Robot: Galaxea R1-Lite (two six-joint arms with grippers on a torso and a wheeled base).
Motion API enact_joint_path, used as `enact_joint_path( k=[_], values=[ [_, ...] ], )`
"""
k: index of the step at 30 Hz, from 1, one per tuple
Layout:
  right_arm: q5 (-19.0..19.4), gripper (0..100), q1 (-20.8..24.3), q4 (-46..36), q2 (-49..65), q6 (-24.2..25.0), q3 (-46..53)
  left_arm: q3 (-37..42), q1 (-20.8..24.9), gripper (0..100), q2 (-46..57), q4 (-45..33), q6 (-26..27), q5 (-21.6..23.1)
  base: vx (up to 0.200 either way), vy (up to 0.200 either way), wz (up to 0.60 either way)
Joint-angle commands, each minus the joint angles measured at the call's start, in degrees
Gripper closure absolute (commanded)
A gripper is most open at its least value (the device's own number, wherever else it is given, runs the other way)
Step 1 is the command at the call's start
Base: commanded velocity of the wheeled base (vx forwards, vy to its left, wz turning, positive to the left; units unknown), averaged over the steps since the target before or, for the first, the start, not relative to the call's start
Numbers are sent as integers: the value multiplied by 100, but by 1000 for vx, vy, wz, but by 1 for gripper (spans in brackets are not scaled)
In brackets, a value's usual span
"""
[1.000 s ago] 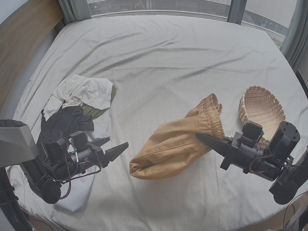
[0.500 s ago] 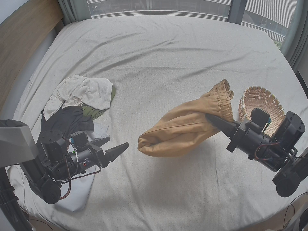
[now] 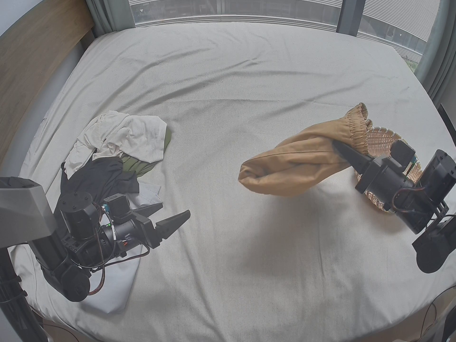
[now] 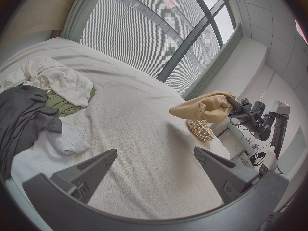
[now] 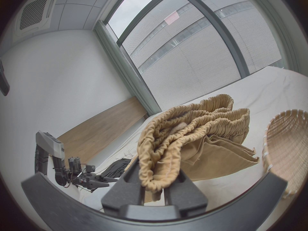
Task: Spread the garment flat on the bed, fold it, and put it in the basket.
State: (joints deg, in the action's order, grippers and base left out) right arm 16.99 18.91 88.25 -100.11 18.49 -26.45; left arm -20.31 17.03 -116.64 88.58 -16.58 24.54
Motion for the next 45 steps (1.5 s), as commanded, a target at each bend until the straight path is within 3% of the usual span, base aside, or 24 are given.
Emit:
enact_joint_path(
  k=[1, 6, 18, 27, 39, 45],
  values=[
    [-3, 100, -353, -1, 70, -30, -158, 9, 2, 0, -17, 2, -3, -2, 0, 0, 0],
    [6, 100, -906, -1, 70, -373, -299, 1, 2, 0, -17, 2, -3, -2, 0, 0, 0],
    [14, 100, -1864, -36, 0, -619, -633, 9, 11, 0, -25, 2, -3, -2, 0, 0, 0],
    [6, 100, -2576, -633, -132, -1199, -668, 9, 11, 0, -25, 2, -3, -2, 0, 0, 0],
    [14, 100, -3121, -1222, -220, -1392, -624, 9, 11, 0, -25, 2, -3, -2, 0, 0, 0],
    [14, 100, -3165, -1257, -211, -1427, -589, 9, 11, 0, -34, 2, -3, -2, 0, 0, 0]
  ],
)
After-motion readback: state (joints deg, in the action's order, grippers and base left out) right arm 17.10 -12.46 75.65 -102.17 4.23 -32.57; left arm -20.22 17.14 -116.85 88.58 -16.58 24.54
